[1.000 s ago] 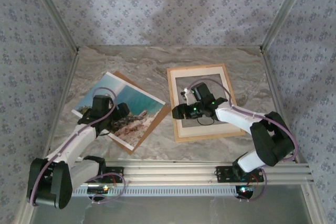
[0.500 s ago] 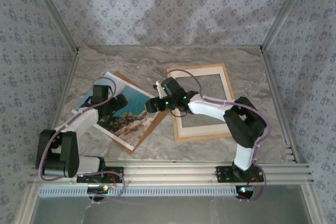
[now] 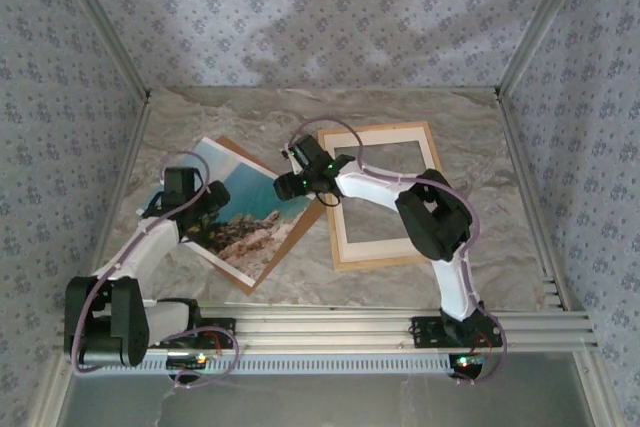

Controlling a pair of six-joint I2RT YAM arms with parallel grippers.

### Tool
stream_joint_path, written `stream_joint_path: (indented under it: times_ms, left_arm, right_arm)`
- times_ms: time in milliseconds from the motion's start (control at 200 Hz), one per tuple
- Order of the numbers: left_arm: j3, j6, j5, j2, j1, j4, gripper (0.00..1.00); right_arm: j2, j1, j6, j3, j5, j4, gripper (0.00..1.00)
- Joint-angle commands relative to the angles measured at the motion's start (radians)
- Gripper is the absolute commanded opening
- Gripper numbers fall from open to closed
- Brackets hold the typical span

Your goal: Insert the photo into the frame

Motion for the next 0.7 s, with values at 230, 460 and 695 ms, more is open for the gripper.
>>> stream_joint_path:
  times_ms: [230,460,695]
  left_arm:
    - [-0.083,-0.018,0.062,0.039,0.005,0.026,0.9]
    - [-0.123,-0.022,0.074,0.04,0.005,0.058,0.9]
    - [-0.144,-0.02,0.077,0.044,0.006,0.078,0.9]
  right_arm:
    - [0.122,-0.014,-0.034,0.155,0.002,-0.203,0.73]
    - [0.159,-0.011,-0.069,0.202,-0.004,-0.309,0.72]
    - [0.161,-0.019,-0.106,0.212,-0.011,-0.396,0.71]
